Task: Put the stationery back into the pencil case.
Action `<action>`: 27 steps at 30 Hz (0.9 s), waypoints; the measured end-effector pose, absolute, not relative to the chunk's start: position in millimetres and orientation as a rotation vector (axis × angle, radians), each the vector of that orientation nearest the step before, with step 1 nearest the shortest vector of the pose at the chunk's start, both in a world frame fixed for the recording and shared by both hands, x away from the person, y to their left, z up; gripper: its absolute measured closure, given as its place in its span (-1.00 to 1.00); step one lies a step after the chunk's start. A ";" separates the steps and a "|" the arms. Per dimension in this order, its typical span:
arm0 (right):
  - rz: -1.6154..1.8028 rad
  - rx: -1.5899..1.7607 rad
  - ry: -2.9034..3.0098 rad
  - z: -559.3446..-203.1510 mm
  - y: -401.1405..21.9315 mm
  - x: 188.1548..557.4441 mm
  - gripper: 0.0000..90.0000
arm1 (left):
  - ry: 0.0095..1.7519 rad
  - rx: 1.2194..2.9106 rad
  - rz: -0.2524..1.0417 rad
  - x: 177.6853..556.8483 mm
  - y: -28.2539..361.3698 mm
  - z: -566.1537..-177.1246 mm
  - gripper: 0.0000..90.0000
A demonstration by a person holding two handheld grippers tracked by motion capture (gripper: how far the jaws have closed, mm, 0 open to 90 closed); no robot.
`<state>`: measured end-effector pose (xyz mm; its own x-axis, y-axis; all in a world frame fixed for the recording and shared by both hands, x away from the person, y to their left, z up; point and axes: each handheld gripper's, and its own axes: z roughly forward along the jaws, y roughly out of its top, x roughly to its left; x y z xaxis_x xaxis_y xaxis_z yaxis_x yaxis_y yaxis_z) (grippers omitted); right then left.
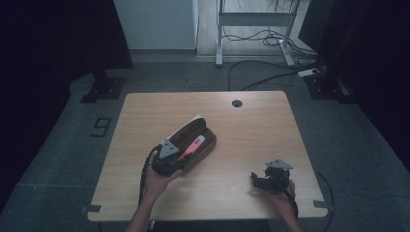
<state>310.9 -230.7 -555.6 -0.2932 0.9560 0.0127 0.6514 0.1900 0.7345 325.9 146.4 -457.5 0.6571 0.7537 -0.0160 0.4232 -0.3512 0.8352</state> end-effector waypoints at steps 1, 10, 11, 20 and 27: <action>0.895 1.501 2.018 -555.6 -230.7 310.9 -0.79 | 0.919 1.989 0.476 326.9 146.9 -456.9 0.50; 0.895 1.501 2.019 -555.6 -230.7 310.9 -0.79 | 0.942 1.996 0.500 338.9 152.2 -454.3 0.50; 0.894 1.501 2.019 -555.6 -230.7 310.9 -0.79 | 0.947 1.995 0.501 340.3 153.5 -453.9 0.50; 0.894 1.500 2.018 -555.7 -230.8 310.9 -0.79 | 0.983 1.985 0.520 350.1 160.4 -454.1 0.50; 0.894 1.501 2.018 -555.6 -230.7 310.9 -0.79 | 1.006 1.999 0.519 359.5 160.6 -459.6 0.50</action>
